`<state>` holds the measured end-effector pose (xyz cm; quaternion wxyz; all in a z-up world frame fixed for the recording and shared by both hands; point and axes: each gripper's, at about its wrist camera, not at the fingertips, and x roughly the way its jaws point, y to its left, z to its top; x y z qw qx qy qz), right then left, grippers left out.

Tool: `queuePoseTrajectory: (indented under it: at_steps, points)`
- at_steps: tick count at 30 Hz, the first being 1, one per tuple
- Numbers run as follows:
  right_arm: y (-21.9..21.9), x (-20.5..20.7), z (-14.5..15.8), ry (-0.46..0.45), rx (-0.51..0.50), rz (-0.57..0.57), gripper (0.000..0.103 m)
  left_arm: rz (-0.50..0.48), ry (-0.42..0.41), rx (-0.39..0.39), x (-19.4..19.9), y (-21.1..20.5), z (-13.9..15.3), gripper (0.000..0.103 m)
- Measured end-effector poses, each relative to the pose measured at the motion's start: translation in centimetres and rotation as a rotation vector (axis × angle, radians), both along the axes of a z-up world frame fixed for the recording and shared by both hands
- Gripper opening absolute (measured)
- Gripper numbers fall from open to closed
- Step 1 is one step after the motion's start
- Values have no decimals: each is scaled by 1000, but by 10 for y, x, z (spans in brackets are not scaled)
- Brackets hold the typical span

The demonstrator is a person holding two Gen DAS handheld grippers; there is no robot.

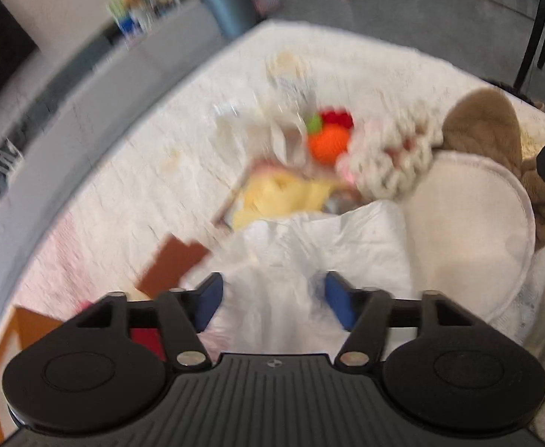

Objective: Organize soft objects
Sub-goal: 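Move the left tool over the white cloth beside the red container, then close the left gripper on the white cloth and lift it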

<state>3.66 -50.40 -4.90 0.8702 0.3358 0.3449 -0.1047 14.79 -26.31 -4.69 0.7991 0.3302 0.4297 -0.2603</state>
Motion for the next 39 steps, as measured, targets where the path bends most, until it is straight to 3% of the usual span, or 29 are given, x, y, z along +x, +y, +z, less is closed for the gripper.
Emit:
queuePoseTrajectory:
  at_steps: [6,10,12,14,17,22,30,36,39]
  points:
    - [4,4,-1,11,-8,16,101,-42,82,-61,-3,-3,-11,82]
    - [7,6,-2,14,-14,30,100,-20,109,-72,-1,-10,-22,84]
    - [7,6,-2,16,-13,27,101,-13,97,-98,-3,-9,-23,75]
    - [7,6,-3,17,-12,20,100,-2,81,-119,-6,-8,-22,43]
    - [5,5,-3,22,-16,9,101,18,53,-138,-11,-6,-16,21]
    - [5,5,-3,21,-14,9,101,92,47,-223,-11,11,4,16]
    - [7,4,-1,12,-11,16,100,72,16,-403,-15,45,61,16]
    - [9,2,1,-2,-11,25,101,175,57,-551,-5,79,87,16]
    - [11,1,4,-16,-19,36,100,185,52,-586,-5,91,94,16]
